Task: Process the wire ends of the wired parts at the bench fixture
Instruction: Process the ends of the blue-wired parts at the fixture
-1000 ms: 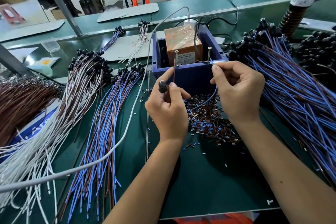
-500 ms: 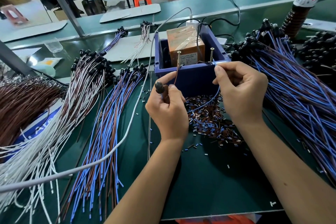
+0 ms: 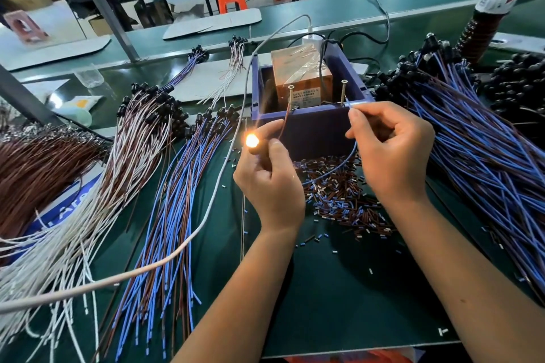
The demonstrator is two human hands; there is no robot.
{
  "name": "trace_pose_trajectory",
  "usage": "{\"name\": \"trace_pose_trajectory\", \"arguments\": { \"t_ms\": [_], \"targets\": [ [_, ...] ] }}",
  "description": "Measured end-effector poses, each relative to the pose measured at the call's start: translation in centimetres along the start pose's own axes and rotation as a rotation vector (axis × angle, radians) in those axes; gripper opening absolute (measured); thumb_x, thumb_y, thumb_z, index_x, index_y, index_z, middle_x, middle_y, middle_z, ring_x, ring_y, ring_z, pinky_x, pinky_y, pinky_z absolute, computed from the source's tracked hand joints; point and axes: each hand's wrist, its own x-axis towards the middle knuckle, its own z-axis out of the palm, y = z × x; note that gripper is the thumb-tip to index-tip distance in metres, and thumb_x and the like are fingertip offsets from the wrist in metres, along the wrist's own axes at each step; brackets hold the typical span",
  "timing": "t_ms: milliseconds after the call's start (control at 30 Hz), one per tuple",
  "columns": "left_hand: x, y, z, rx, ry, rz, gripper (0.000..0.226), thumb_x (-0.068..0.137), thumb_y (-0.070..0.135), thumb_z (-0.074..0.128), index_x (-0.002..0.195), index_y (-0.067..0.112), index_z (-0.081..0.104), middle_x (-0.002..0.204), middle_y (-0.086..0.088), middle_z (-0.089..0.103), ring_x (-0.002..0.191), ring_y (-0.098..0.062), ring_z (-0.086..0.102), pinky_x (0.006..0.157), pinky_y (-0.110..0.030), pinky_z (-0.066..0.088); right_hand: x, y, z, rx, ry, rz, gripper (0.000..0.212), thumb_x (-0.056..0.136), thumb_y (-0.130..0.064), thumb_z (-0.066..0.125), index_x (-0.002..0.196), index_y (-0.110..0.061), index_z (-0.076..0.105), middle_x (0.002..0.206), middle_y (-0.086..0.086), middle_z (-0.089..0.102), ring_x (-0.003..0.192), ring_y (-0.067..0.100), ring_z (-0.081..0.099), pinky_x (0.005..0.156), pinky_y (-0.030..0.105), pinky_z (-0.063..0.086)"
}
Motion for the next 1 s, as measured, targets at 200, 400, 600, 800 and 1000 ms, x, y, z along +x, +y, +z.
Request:
{"name": "trace_pose_trajectory", "arguments": {
  "t_ms": [200, 400, 600, 800, 1000],
  "targets": [
    [0.3, 0.9, 0.1, 0.038, 0.066, 0.133, 0.019, 0.095, 0.0, 0.05, 0.096, 0.012, 0.064, 0.059, -0.006, 0.056, 0.051, -0.009, 0.055, 0.057, -0.017, 0.043, -0.3, -0.6, -0.4, 0.055, 0.045, 0.054, 0.01, 0.099, -0.016, 0.068, 0.091, -0.018, 0.074, 0.071, -0.009, 0.071, 0.065, 0.013, 0.071, 0.062, 0.02, 0.053],
    [-1.5, 3.1, 3.7, 0.107, -0.039, 0.232, 0.015, 0.091, 0.003, 0.059, 0.09, 0.015, 0.068, 0.063, -0.001, 0.064, 0.052, -0.02, 0.059, 0.047, -0.033, 0.046, -1.3, -1.3, -2.4, 0.049, 0.127, 0.141, 0.011, 0.099, -0.016, 0.067, 0.092, -0.02, 0.074, 0.07, -0.006, 0.07, 0.065, 0.013, 0.069, 0.062, 0.021, 0.052],
    [-2.7, 5.4, 11.0, 0.21, -0.33, 0.015, 0.014, 0.085, 0.011, 0.062, 0.079, 0.02, 0.071, 0.062, 0.012, 0.064, 0.055, -0.005, 0.053, 0.055, -0.022, 0.039, -0.9, -1.8, -9.0, -0.193, 0.359, 0.063, 0.021, 0.095, -0.011, 0.064, 0.116, -0.013, 0.065, 0.099, 0.006, 0.059, 0.067, 0.025, 0.055, 0.056, 0.029, 0.046],
    [-1.5, 5.9, 15.2, 0.228, -0.643, -0.365, 0.024, 0.089, 0.007, 0.063, 0.079, 0.021, 0.079, 0.059, 0.012, 0.065, 0.055, -0.008, 0.052, 0.056, -0.024, 0.04, 2.2, -3.2, -13.2, -0.733, 0.12, -0.203, 0.038, 0.096, -0.03, 0.066, 0.126, -0.007, 0.063, 0.119, 0.018, 0.054, 0.111, 0.03, 0.05, 0.097, 0.028, 0.034],
    [-1.5, 8.3, 16.8, -0.138, -0.759, -0.65, 0.022, 0.099, 0.01, 0.056, 0.098, 0.012, 0.078, 0.087, -0.005, 0.06, 0.048, -0.015, 0.051, 0.047, -0.023, 0.045, 2.7, -3.3, -12.1, -0.602, -0.316, 0.005, 0.046, 0.104, -0.038, 0.057, 0.142, -0.012, 0.055, 0.128, 0.006, 0.069, 0.126, 0.03, 0.056, 0.109, 0.049, 0.039]
  ]
}}
